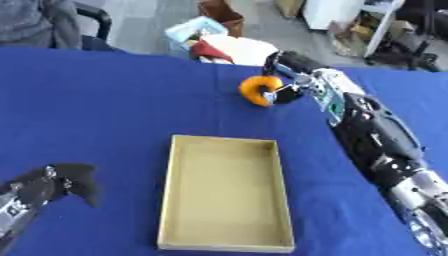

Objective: Pick up objects on the table and place them in the box.

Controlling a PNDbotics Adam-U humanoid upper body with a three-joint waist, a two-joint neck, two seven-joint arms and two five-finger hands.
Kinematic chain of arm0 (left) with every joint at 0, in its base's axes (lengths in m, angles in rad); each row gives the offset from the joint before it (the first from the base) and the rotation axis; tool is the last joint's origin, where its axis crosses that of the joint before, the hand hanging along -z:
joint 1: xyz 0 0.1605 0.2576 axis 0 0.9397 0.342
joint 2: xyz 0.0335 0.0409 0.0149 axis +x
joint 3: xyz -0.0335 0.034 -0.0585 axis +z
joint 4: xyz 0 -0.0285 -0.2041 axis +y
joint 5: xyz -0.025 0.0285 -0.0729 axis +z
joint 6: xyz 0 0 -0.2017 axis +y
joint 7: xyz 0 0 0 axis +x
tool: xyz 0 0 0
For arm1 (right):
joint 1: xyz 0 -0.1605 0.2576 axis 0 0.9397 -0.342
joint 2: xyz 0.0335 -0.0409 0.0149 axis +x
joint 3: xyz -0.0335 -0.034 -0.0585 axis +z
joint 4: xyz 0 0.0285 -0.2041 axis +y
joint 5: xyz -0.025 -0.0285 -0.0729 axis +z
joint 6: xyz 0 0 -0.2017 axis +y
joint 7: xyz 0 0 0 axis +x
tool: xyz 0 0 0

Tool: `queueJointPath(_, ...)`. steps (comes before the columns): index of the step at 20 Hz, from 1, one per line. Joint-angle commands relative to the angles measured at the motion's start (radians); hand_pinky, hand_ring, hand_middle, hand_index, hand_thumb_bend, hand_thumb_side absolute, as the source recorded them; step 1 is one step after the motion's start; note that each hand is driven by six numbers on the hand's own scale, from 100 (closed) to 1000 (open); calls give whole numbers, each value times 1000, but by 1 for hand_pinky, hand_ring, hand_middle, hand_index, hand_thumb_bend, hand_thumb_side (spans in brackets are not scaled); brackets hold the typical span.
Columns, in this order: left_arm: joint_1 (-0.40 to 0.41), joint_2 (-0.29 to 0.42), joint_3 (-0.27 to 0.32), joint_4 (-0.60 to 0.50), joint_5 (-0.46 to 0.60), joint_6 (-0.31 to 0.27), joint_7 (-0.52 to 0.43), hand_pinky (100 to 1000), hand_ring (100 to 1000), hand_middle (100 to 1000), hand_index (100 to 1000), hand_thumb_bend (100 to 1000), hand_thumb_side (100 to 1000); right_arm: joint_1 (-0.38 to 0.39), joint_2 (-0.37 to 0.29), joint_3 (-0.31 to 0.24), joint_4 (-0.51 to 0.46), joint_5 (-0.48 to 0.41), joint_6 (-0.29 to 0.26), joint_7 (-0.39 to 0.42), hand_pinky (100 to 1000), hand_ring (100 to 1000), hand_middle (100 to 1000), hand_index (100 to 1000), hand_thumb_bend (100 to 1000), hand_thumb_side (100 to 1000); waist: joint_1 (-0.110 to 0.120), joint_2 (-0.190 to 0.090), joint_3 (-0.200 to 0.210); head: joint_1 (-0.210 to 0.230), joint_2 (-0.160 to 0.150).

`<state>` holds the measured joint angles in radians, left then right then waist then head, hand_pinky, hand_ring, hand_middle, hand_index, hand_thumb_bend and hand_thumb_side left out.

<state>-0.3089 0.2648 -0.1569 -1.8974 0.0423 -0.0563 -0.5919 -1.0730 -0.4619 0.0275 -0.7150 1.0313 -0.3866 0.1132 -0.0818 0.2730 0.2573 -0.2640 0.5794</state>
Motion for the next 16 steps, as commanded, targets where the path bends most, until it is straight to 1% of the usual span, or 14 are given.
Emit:
queueJointPath(1, -7, 10, 5, -15, 2, 0, 3, 722, 602, 616, 845, 123, 1000, -21, -33, 14, -62, -41, -31, -26, 718, 645, 585, 207, 100, 166, 9, -27, -6, 3, -3)
queueJointPath(5, 3, 11, 14, -12, -2, 1, 9, 722, 602, 616, 844, 124, 1000, -18, -48, 52, -145, -106, -79, -16, 720, 642, 579, 207, 100, 153, 10, -32, -21, 7, 0)
queueJointPath(11, 15, 19, 50, -21, 5, -4, 41, 721, 601, 614, 843, 120, 1000, 12, -98, 129, -320, -194, -137, 49, 732, 655, 593, 216, 100, 176, 12, -38, -47, 20, -1)
queueJointPath(13, 17, 21, 59, -23, 6, -3, 53, 721, 601, 614, 843, 120, 1000, 23, -111, 141, -363, -223, -137, 72, 732, 655, 593, 216, 100, 176, 12, -38, -51, 22, -2)
queueJointPath(16, 19, 22, 61, -24, 6, -2, 58, 721, 601, 614, 843, 120, 1000, 29, -119, 144, -390, -249, -124, 98, 739, 661, 593, 216, 100, 176, 12, -38, -53, 24, -2)
